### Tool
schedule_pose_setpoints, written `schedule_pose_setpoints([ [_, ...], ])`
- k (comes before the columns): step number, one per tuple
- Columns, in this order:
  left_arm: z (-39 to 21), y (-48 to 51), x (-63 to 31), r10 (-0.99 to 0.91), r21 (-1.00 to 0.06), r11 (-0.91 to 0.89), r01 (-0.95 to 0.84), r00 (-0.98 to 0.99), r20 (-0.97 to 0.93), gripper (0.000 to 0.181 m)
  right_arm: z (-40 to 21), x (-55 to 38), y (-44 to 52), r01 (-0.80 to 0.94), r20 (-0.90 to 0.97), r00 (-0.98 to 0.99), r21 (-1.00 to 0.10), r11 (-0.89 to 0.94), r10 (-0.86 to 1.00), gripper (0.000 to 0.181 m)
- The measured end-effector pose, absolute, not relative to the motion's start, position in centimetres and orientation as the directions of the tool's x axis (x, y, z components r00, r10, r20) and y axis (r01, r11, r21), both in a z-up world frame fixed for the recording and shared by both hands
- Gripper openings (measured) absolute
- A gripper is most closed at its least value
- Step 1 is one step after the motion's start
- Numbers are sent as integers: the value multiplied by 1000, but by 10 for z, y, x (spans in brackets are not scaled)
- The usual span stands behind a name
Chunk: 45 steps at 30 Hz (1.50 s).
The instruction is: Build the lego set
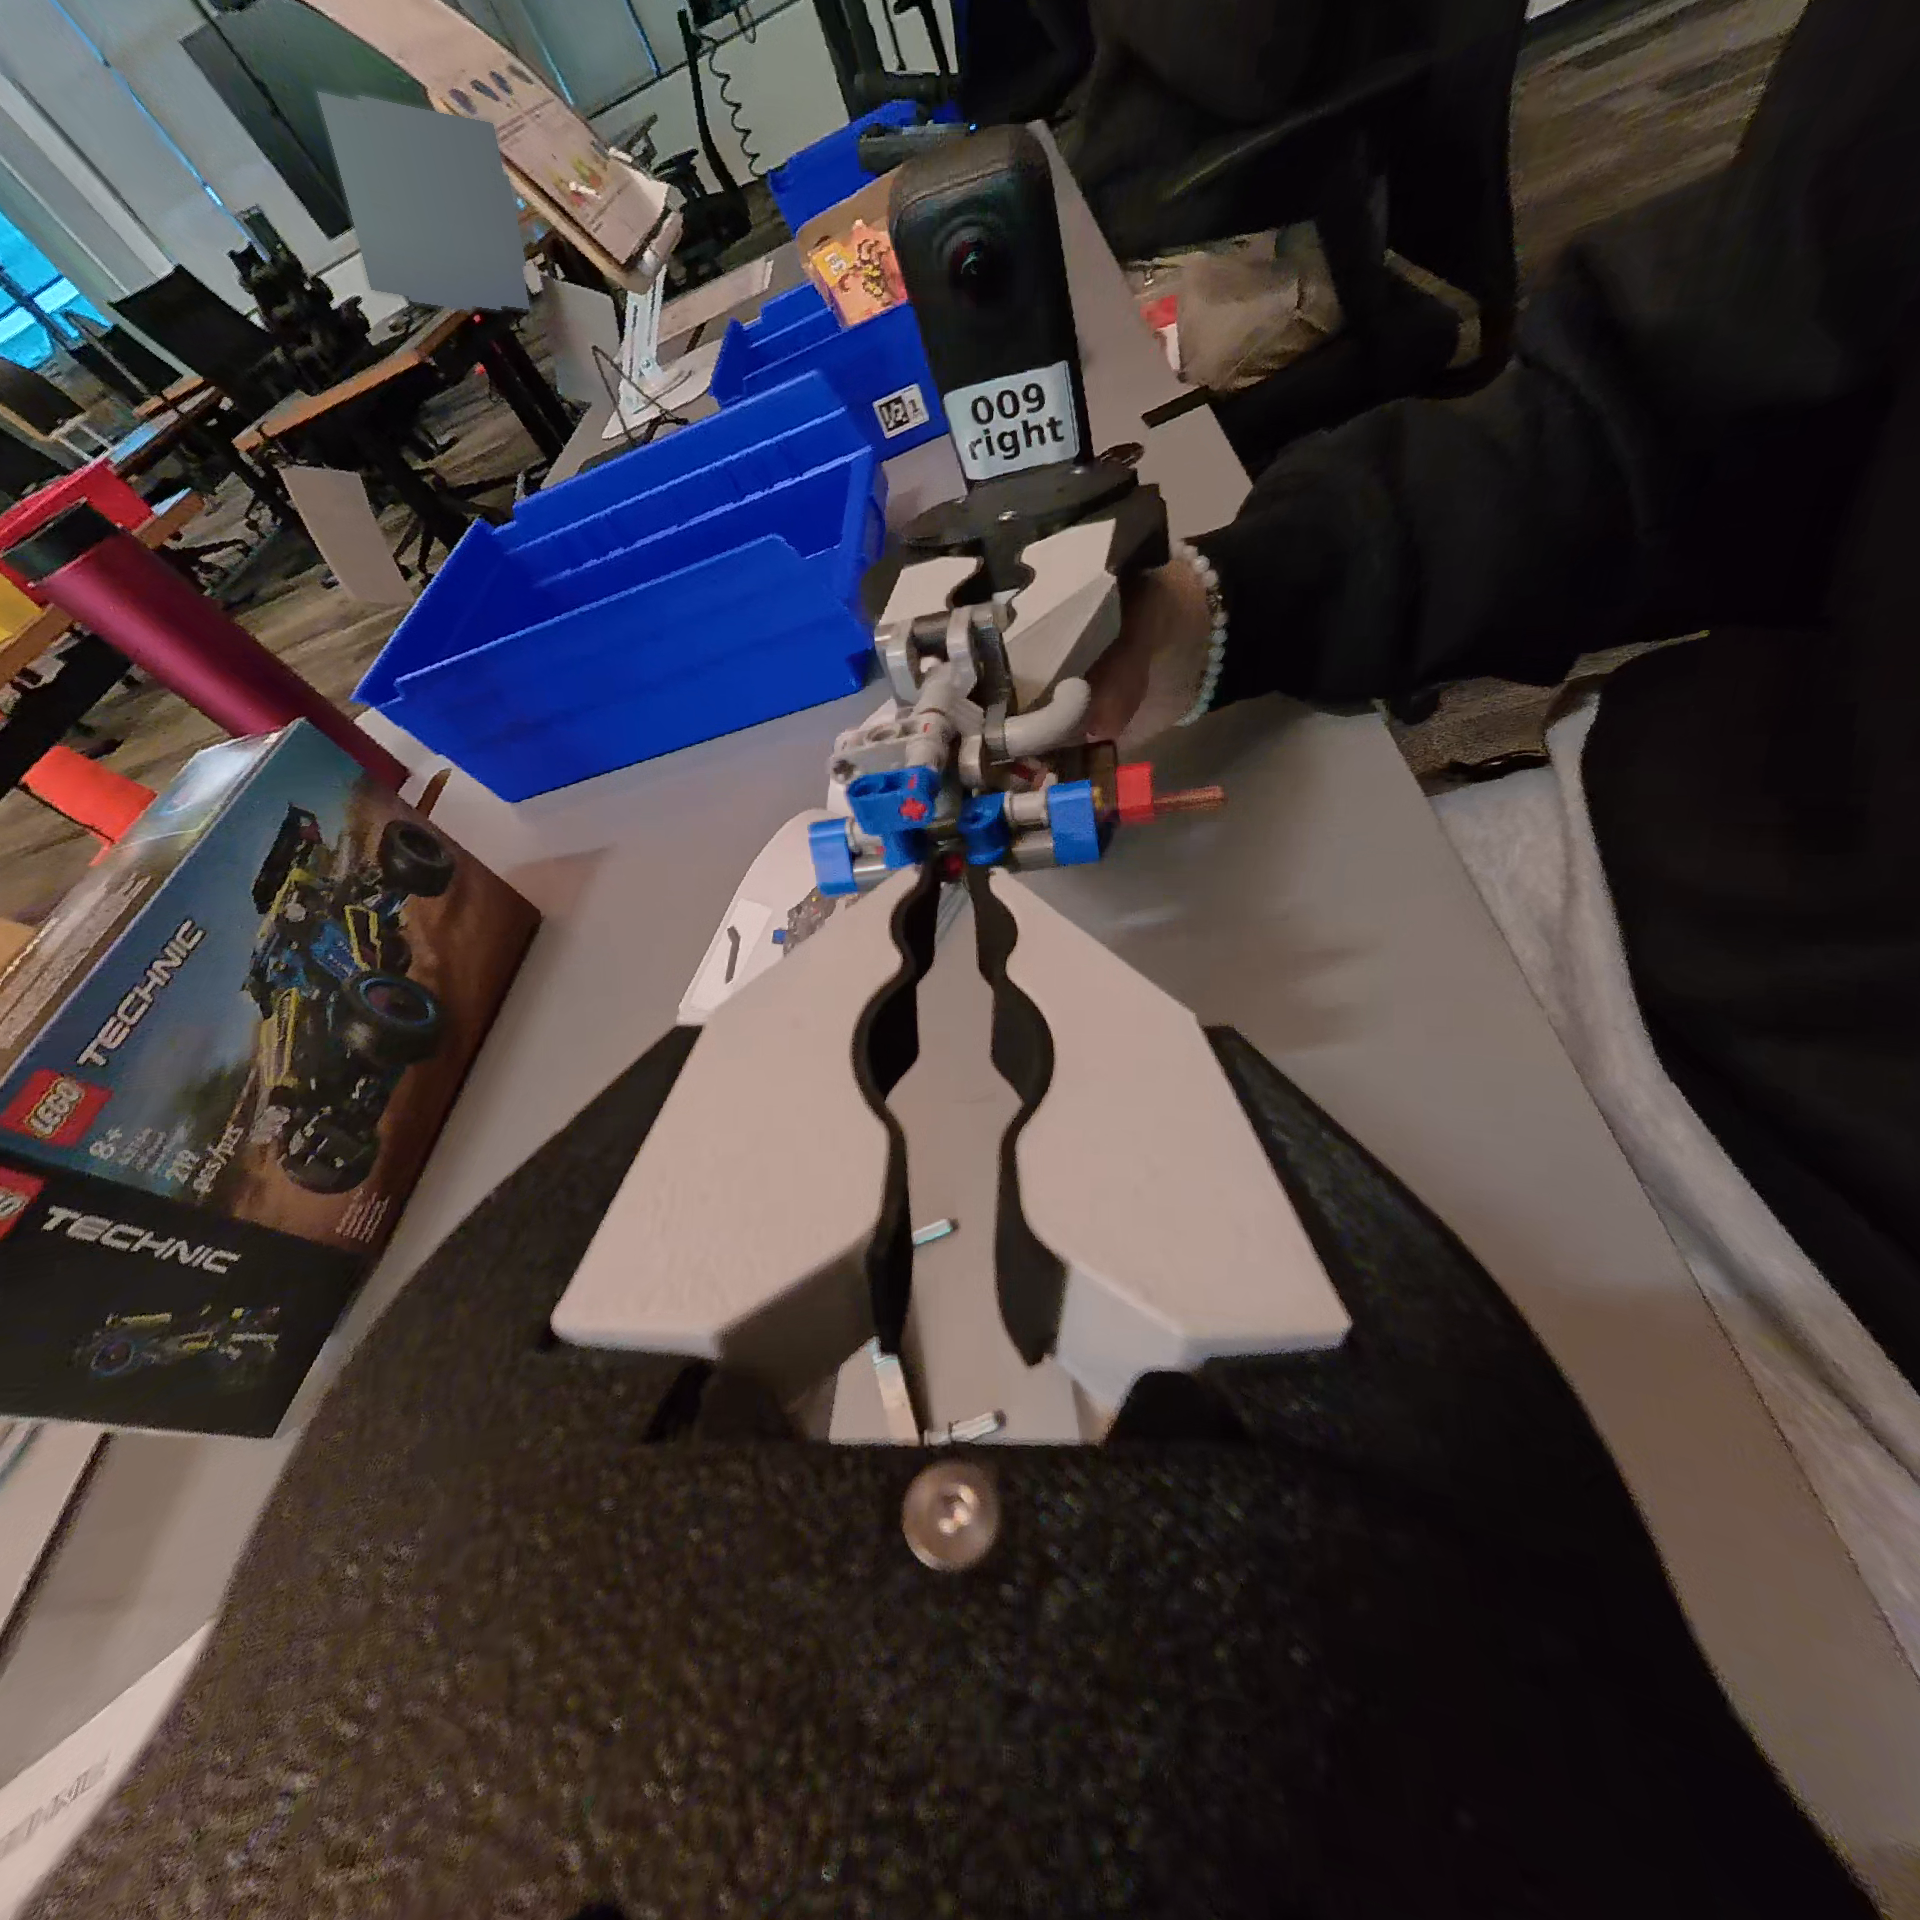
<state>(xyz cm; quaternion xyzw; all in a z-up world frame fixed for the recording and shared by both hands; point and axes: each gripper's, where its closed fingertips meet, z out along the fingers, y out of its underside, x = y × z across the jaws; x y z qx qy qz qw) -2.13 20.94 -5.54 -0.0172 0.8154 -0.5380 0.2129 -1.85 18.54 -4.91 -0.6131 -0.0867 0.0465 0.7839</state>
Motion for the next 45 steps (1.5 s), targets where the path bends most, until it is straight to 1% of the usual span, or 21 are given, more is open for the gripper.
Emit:
schedule_pose_setpoints([
  [3,-54,212,-17,-291,-893,414,175,-904,-313,5,-51,-12,188,-56,-15,983,-974,217,184,5],
  [7,-45,214,-14,-331,-925,355,133,-908,-257,5,-50,-4,188,-202,-155,965,-954,221,210,5],
  [10,-46,216,-9,-372,-934,352,62,-907,-200,3,-49,1,186,-244,-195,958,-941,237,209,5],
  [16,-51,213,-8,-370,-939,343,13,-917,-148,0,-50,2,188,-230,-190,964,-948,221,188,5],
  [23,-43,208,-10,-373,-953,300,31,-916,-147,0,-56,2,190,-196,-166,973,-962,191,161,5],
  [30,-44,204,-13,-350,-954,298,35,-926,-143,0,-57,-1,192,-173,-144,976,-968,181,162,5],
  [34,-39,216,-6,-405,-954,296,33,-901,-157,0,-54,1,190,-155,-128,981,-968,197,144,5],
  [37,-40,213,-8,-388,-963,268,0,-915,-108,0,-52,1,189,-158,-128,981,-965,207,148,5],
  [42,-48,221,-4,-415,-945,327,-25,-902,-119,3,-49,0,187,-176,-140,976,-958,225,166,5],
  [45,-46,219,-5,-407,-957,284,-64,-912,-59,3,-46,1,185,-206,-164,970,-947,247,182,5],
])
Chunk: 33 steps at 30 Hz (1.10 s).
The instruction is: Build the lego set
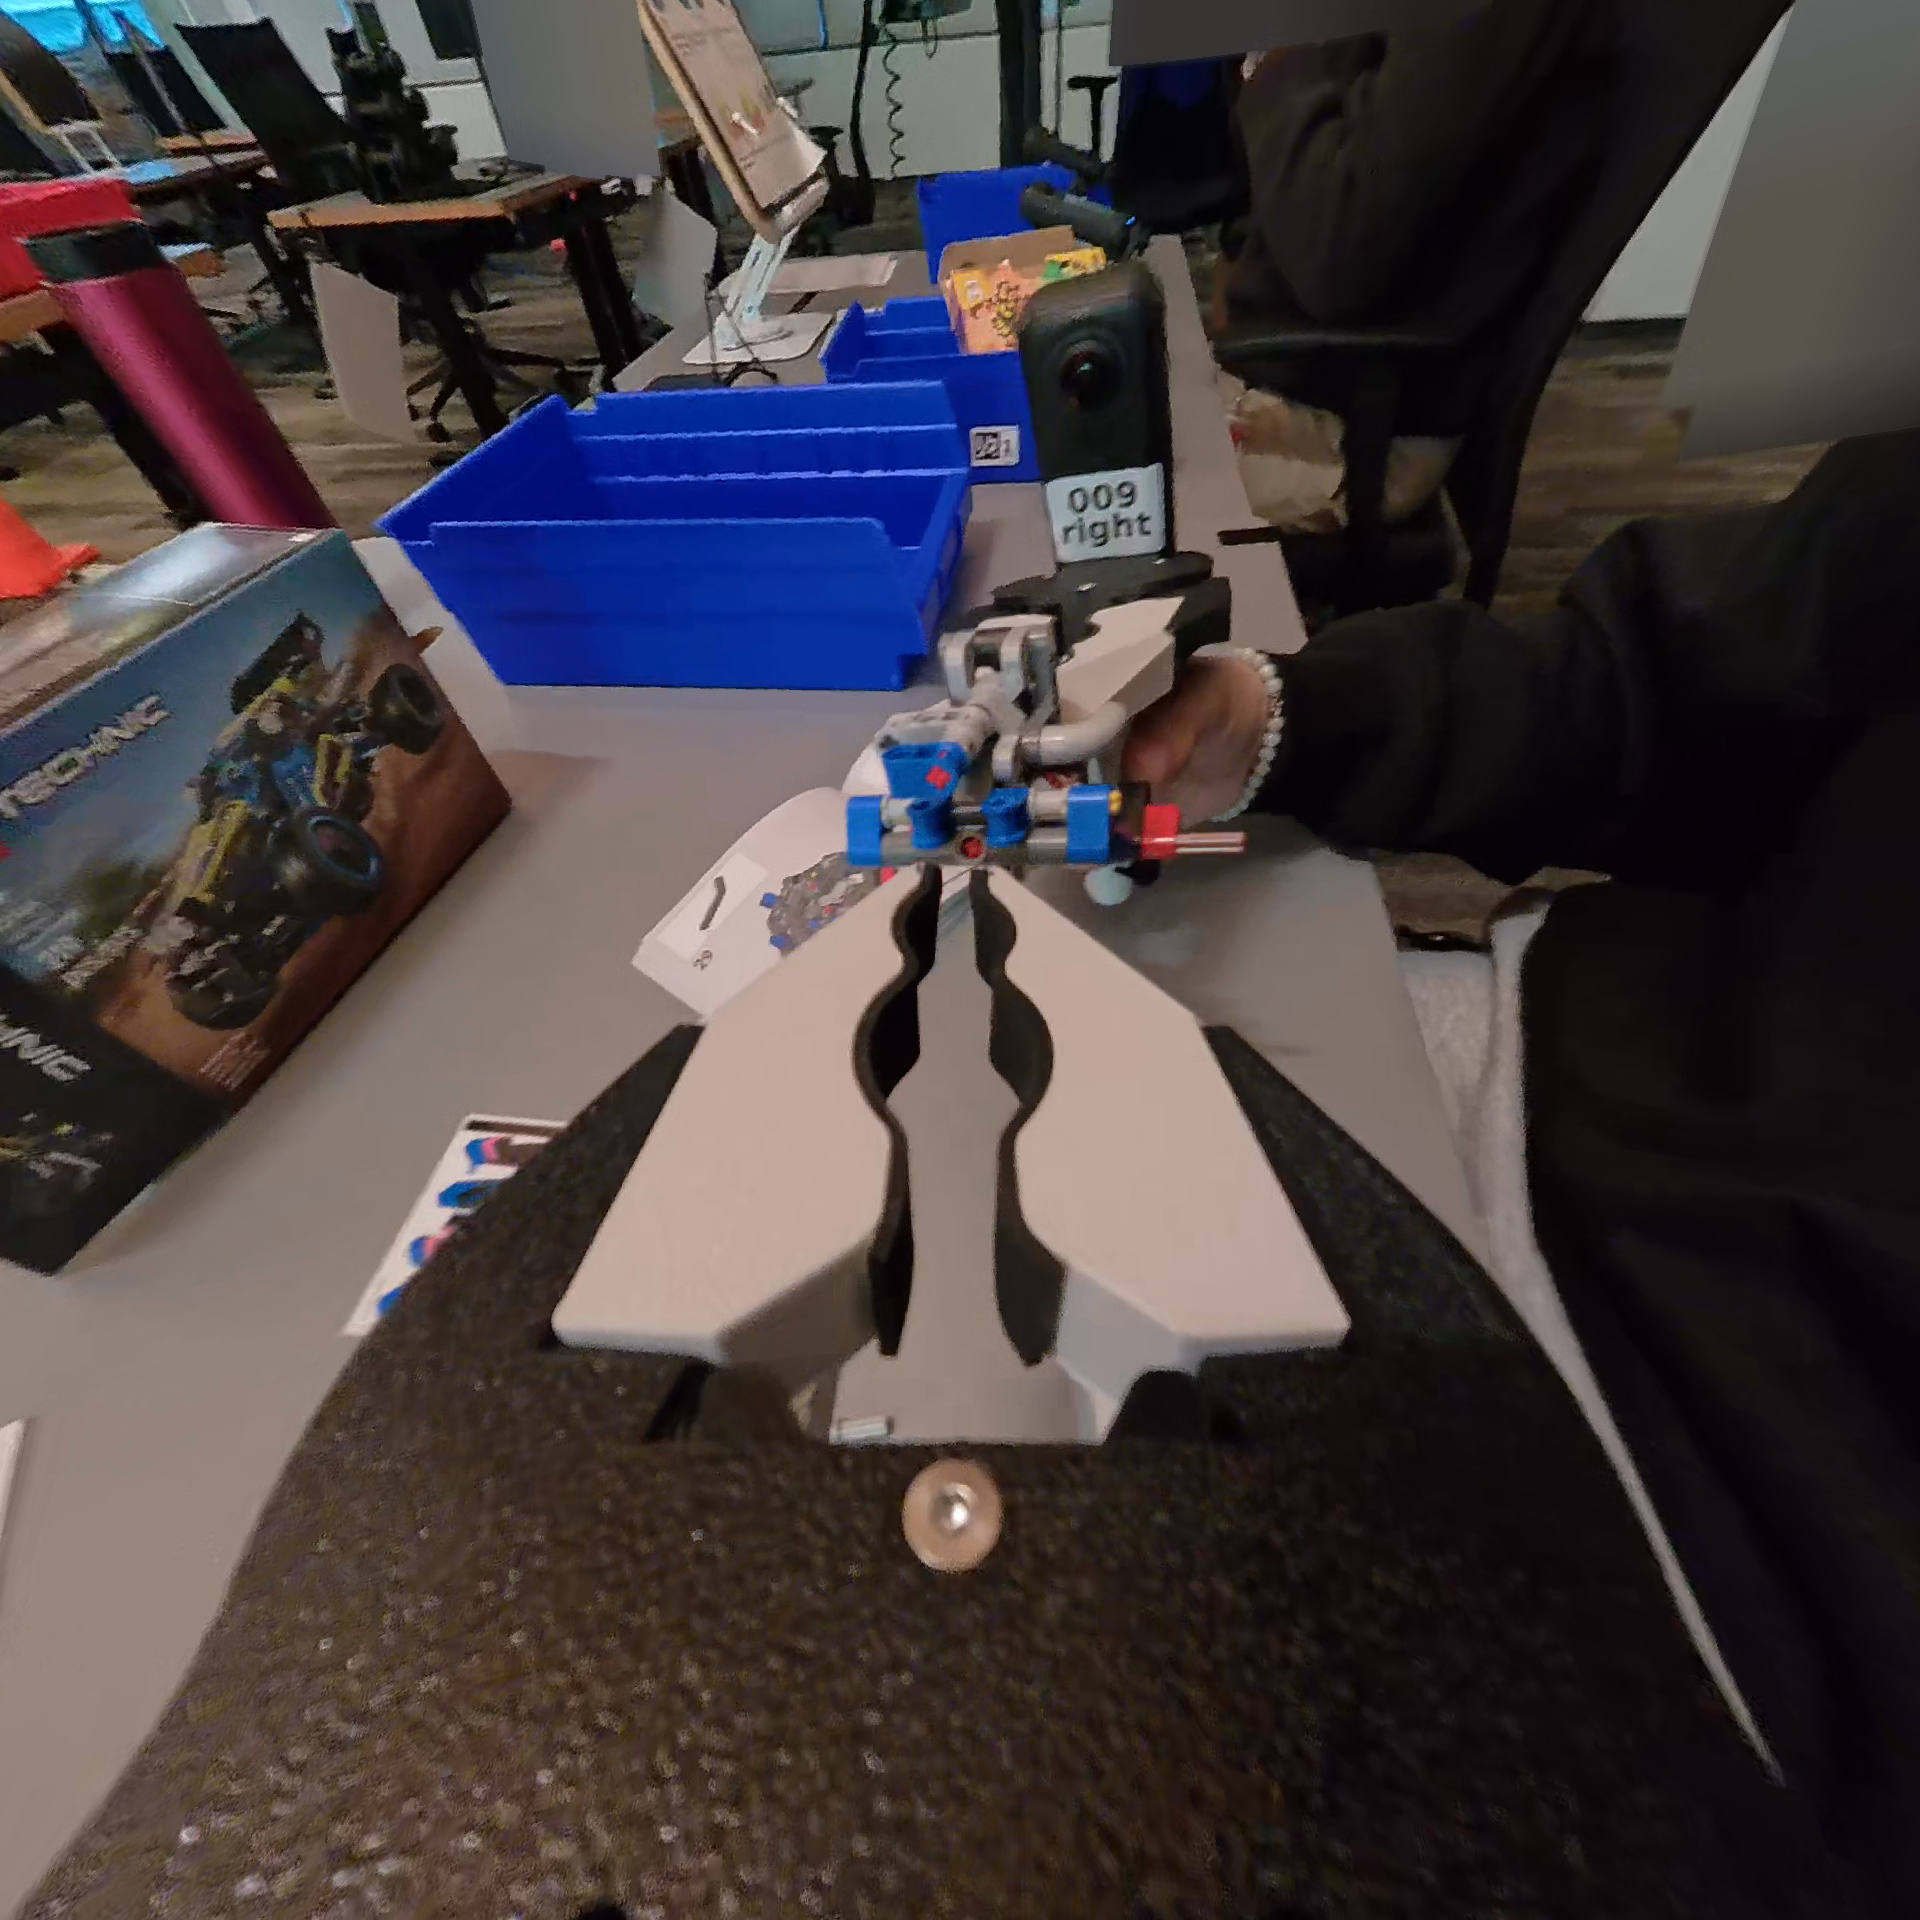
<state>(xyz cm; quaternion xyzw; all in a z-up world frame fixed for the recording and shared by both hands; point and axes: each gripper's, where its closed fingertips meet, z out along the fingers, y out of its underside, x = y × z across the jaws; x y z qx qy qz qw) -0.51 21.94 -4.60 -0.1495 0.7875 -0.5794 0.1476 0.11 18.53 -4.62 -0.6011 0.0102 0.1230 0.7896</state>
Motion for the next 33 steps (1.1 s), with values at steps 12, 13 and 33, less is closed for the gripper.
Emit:
schedule_pose_setpoints([
  [12,-43,207,-13,-363,-962,270,-35,-929,-68,4,-51,-3,188,-241,-190,956,-943,230,223,5],
  [13,-44,208,-12,-364,-961,275,-35,-929,-70,4,-51,-3,188,-241,-191,956,-944,226,222,5],
  [33,-77,220,12,-430,-938,294,-182,-902,40,12,-81,15,198,-272,-263,960,-959,85,97,5],
])
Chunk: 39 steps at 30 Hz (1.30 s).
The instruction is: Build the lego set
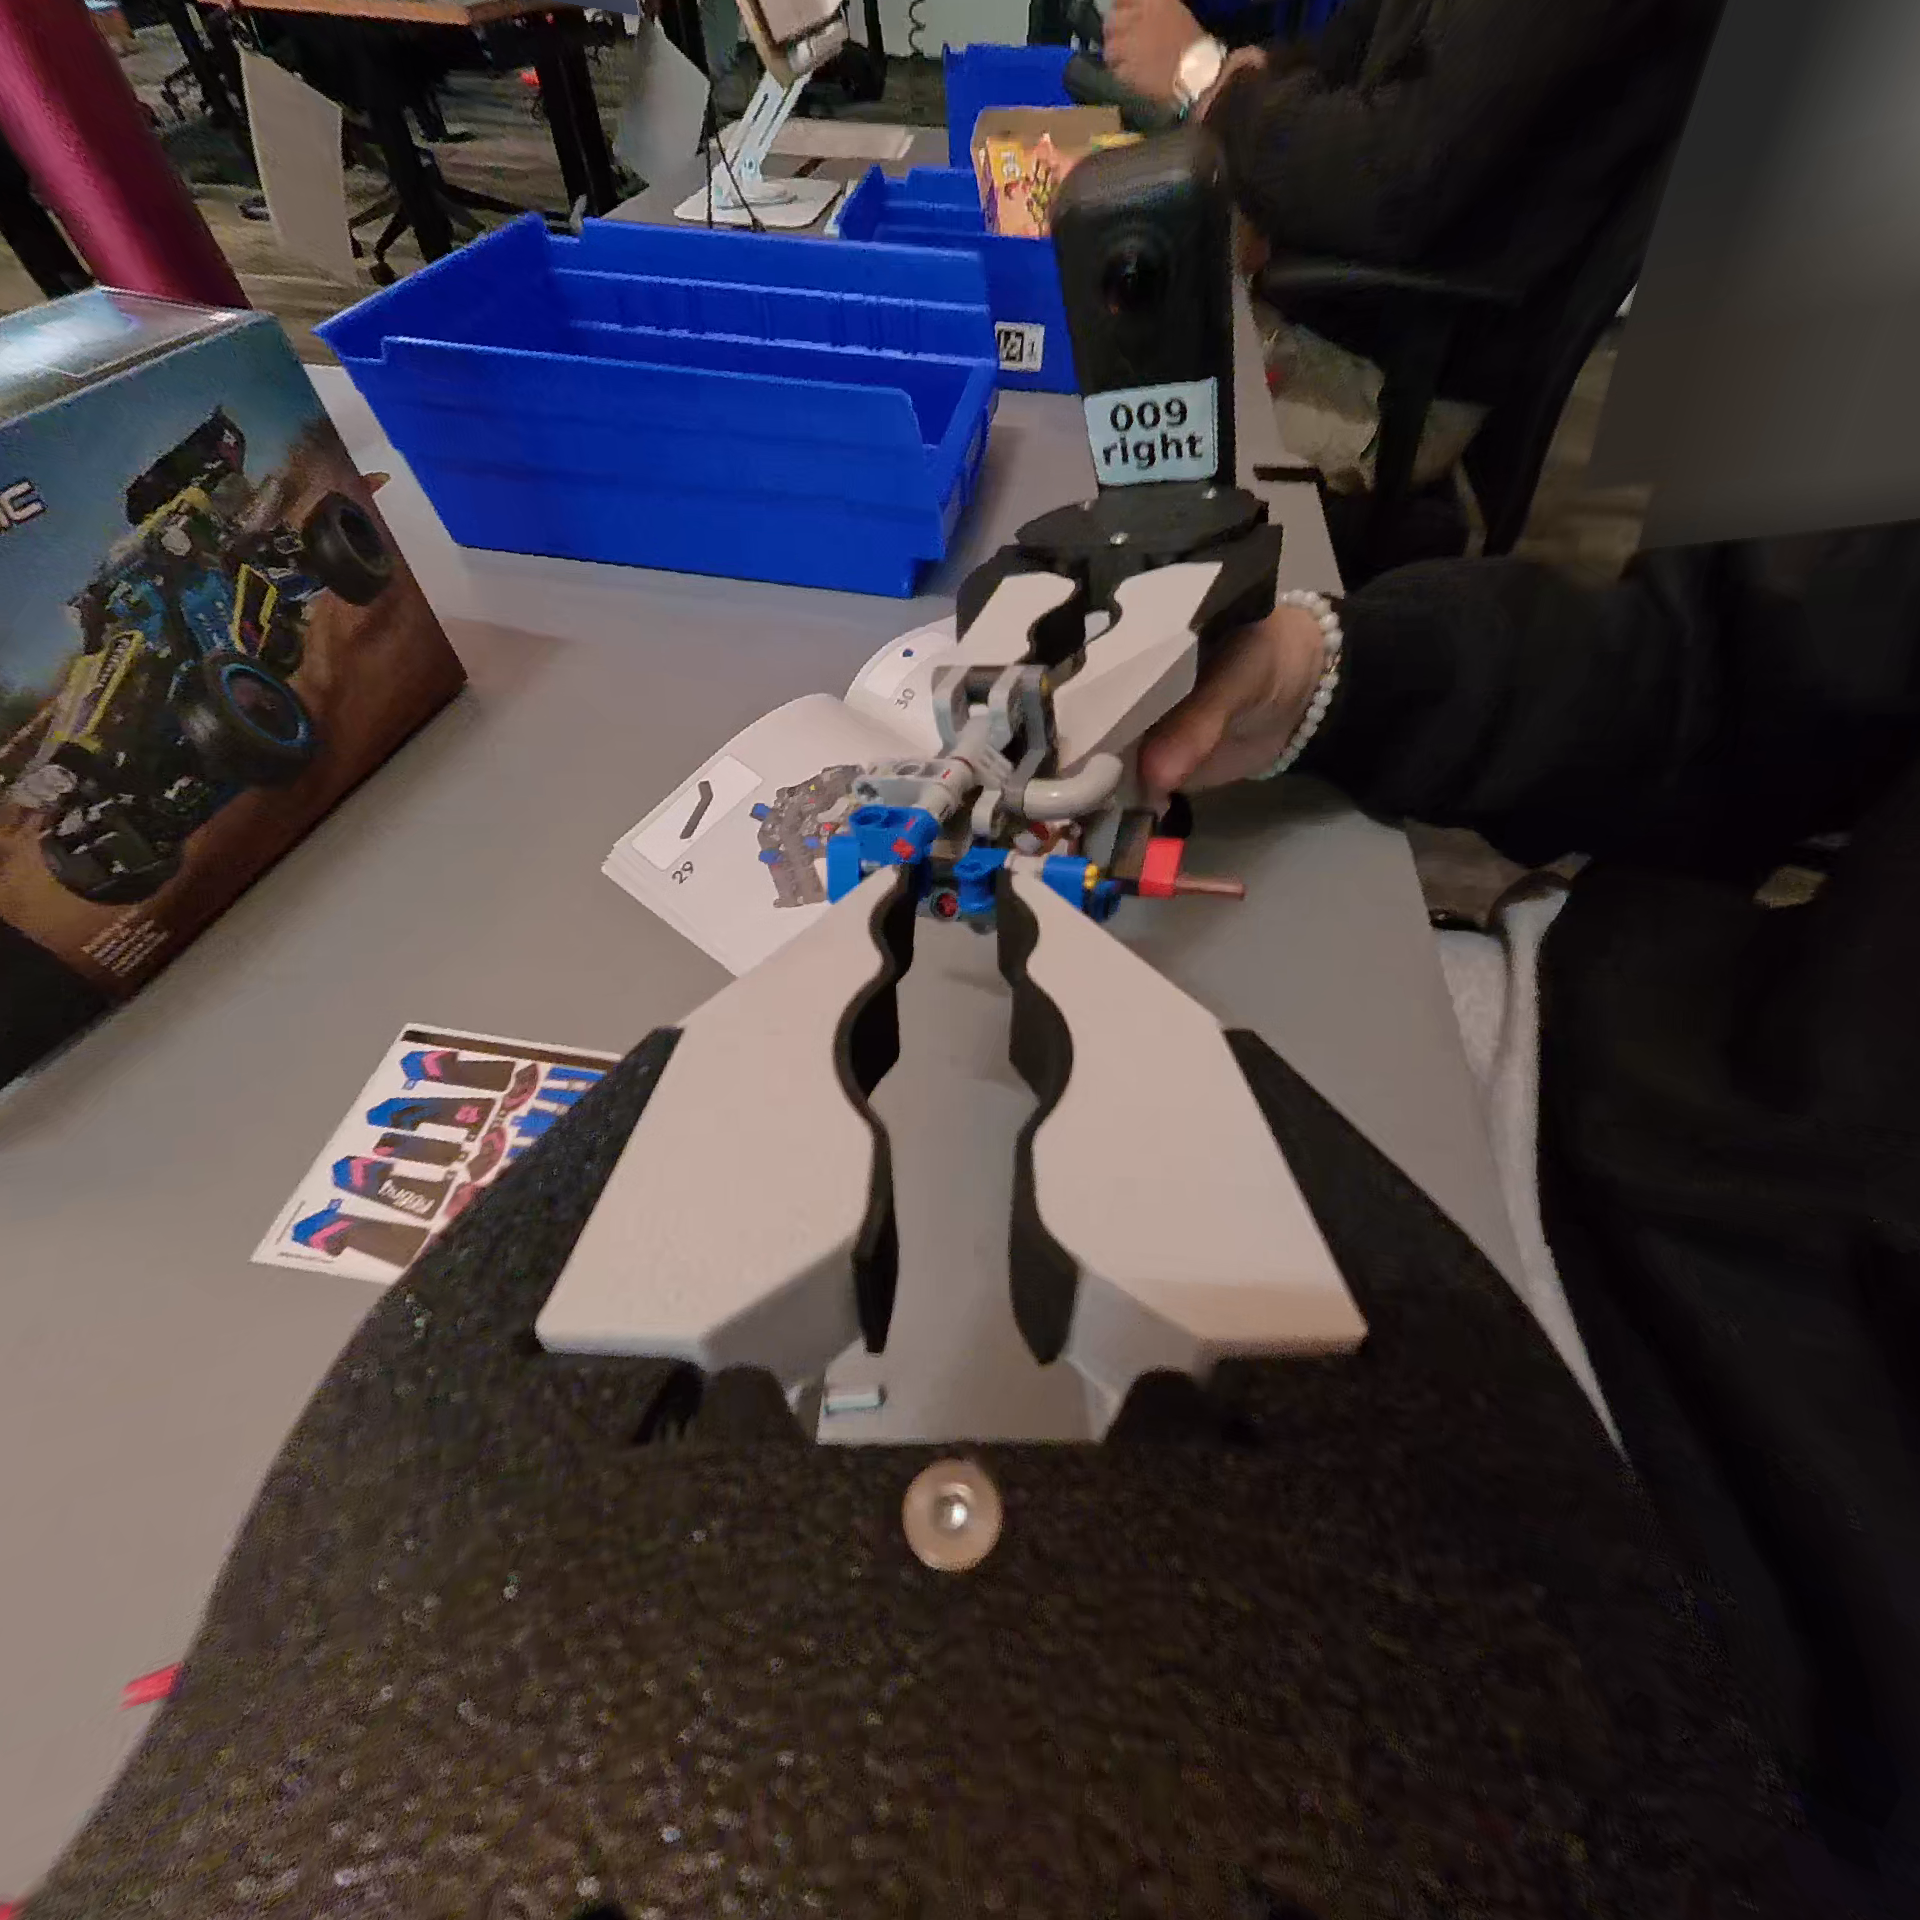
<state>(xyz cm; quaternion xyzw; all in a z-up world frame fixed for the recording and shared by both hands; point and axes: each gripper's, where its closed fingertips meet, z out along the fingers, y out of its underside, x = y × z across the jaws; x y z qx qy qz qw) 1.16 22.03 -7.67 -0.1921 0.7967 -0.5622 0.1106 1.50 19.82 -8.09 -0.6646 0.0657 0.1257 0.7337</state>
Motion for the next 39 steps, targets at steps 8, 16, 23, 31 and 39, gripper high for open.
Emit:
schedule_pose_setpoints([
  [8,-72,217,12,-422,-949,233,-213,-901,99,10,-86,13,199,-220,-216,973,-974,45,82,5],
  [16,-99,221,19,-426,-907,243,-344,-878,219,11,-110,20,202,-102,-102,995,-987,-122,-4,6],
  [23,-120,221,24,-373,-804,138,-578,-782,498,11,-133,23,202,61,77,996,-951,-302,-41,5],
  [31,-140,222,19,-371,-738,196,-645,-746,553,15,-155,17,207,130,149,989,-898,-421,-12,5],
  [39,-131,220,18,-362,-879,417,-231,-929,73,37,-143,17,201,-146,-151,988,-928,-342,-13,5],
])
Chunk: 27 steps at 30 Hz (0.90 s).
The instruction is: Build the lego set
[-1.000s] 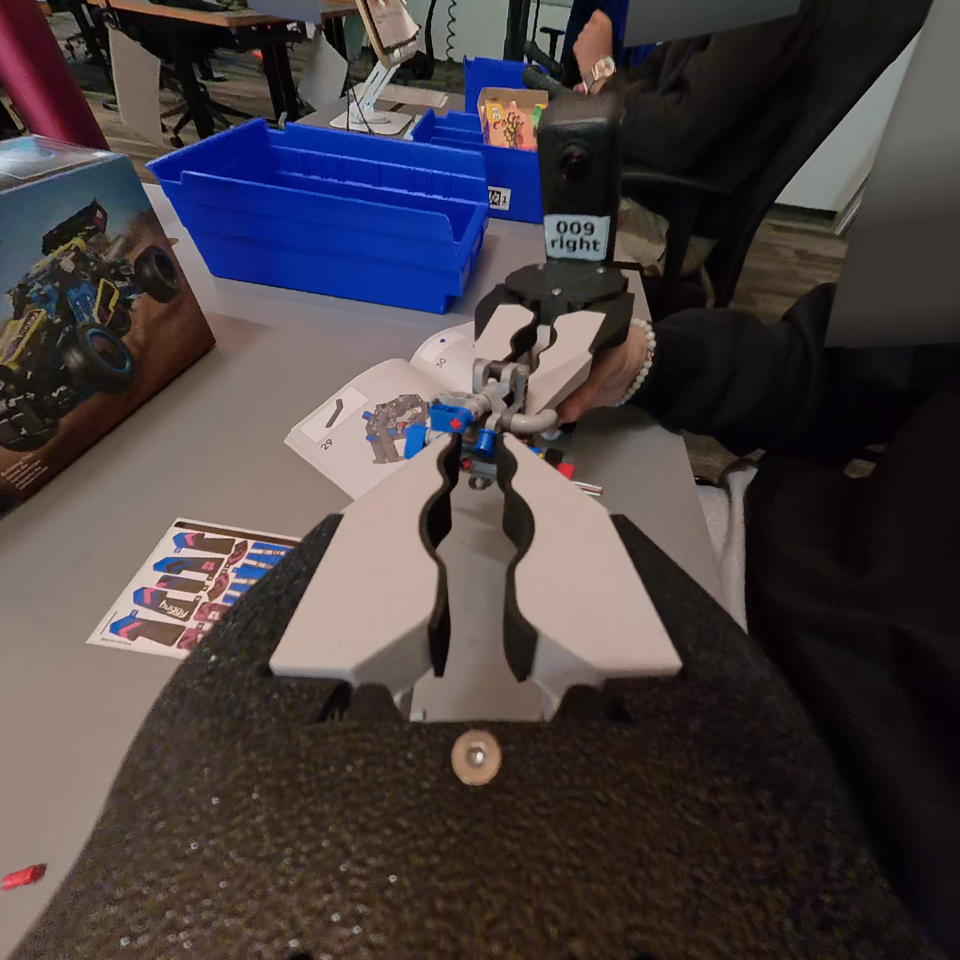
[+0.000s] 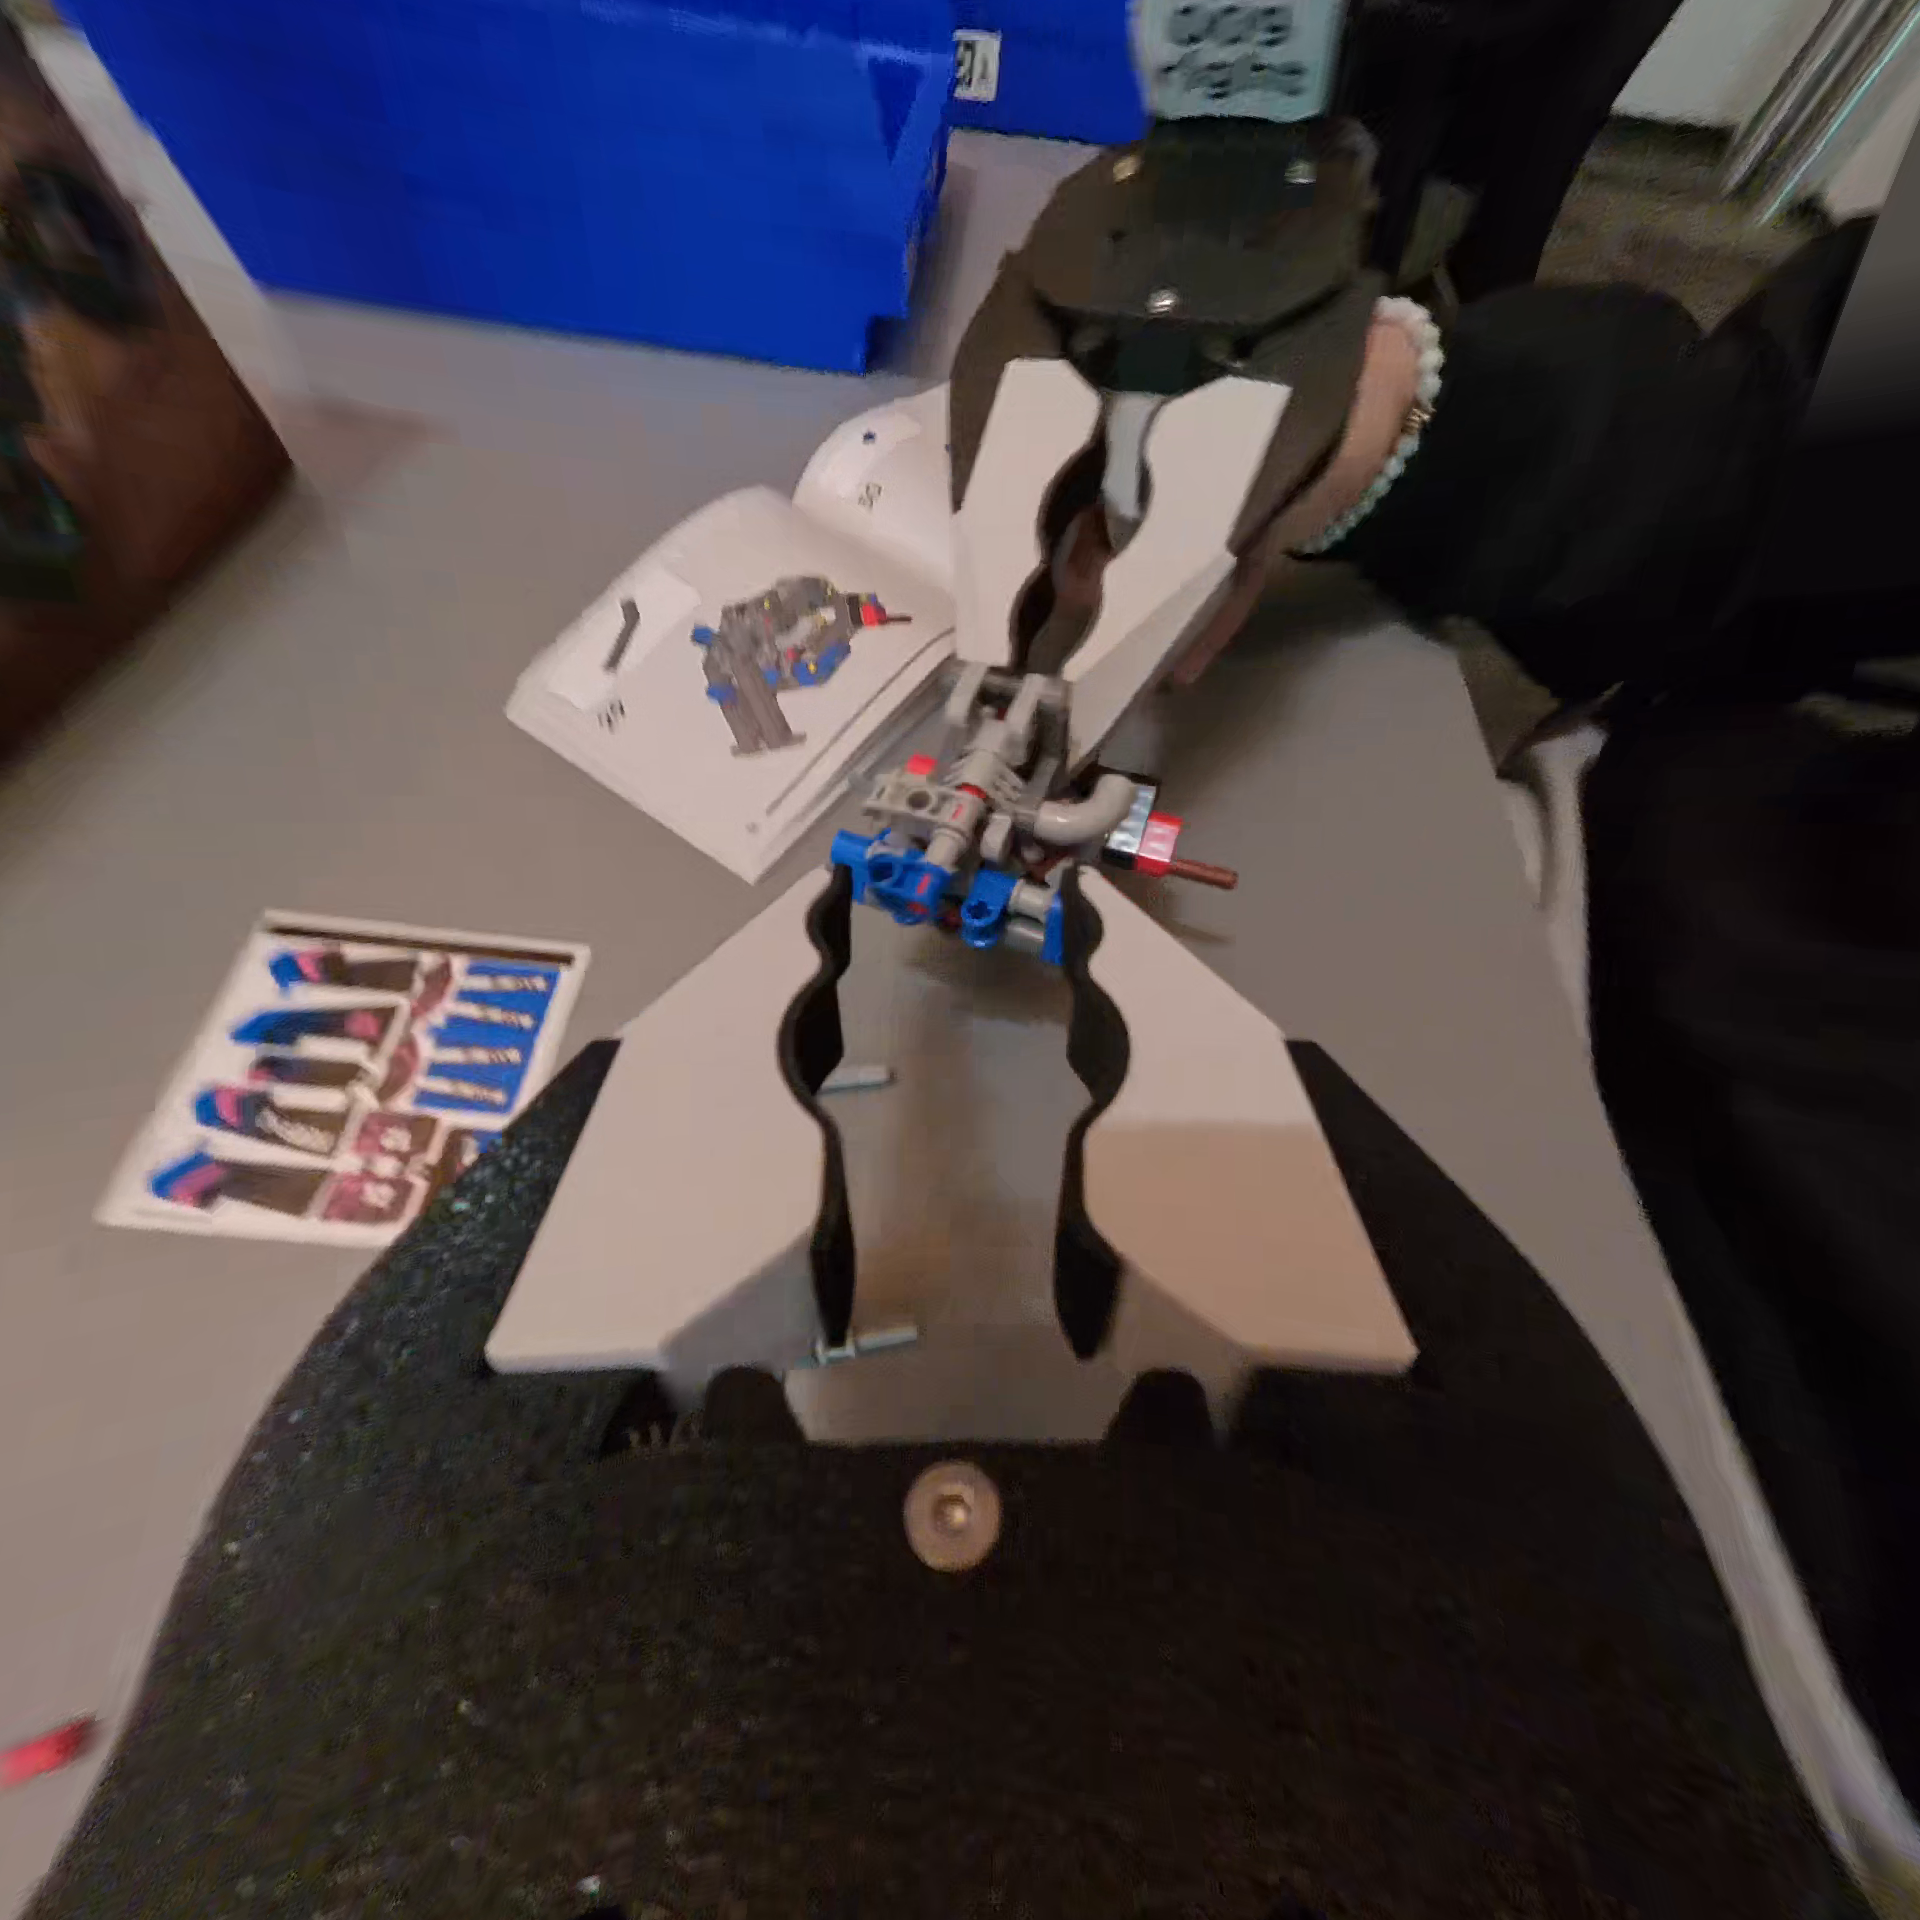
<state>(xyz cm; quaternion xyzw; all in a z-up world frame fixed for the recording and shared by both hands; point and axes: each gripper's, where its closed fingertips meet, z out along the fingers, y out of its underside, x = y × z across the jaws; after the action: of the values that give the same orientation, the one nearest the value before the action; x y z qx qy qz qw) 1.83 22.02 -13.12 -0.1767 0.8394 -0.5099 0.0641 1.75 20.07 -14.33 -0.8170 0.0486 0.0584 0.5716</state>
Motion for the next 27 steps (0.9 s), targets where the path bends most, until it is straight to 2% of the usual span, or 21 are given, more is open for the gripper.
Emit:
schedule_pose_setpoints([
  [6,-99,215,16,-374,-924,358,-133,-927,-11,43,-124,16,198,-351,-368,929,-913,-207,49,5],
  [10,-85,215,12,-378,-900,435,11,-905,-194,35,-118,19,198,-427,-440,896,-890,-160,54,5],
  [17,-89,197,11,-361,-752,647,128,-817,-450,33,-108,23,199,-431,-433,901,-894,-127,-5,5],
  [20,-90,199,16,-336,-661,729,180,-747,-574,26,-105,18,200,-414,-418,908,-897,-153,-9,5],
  [27,-101,201,9,-196,-472,853,222,-703,-684,26,-117,9,198,-390,-405,914,-881,-269,1,5],
])
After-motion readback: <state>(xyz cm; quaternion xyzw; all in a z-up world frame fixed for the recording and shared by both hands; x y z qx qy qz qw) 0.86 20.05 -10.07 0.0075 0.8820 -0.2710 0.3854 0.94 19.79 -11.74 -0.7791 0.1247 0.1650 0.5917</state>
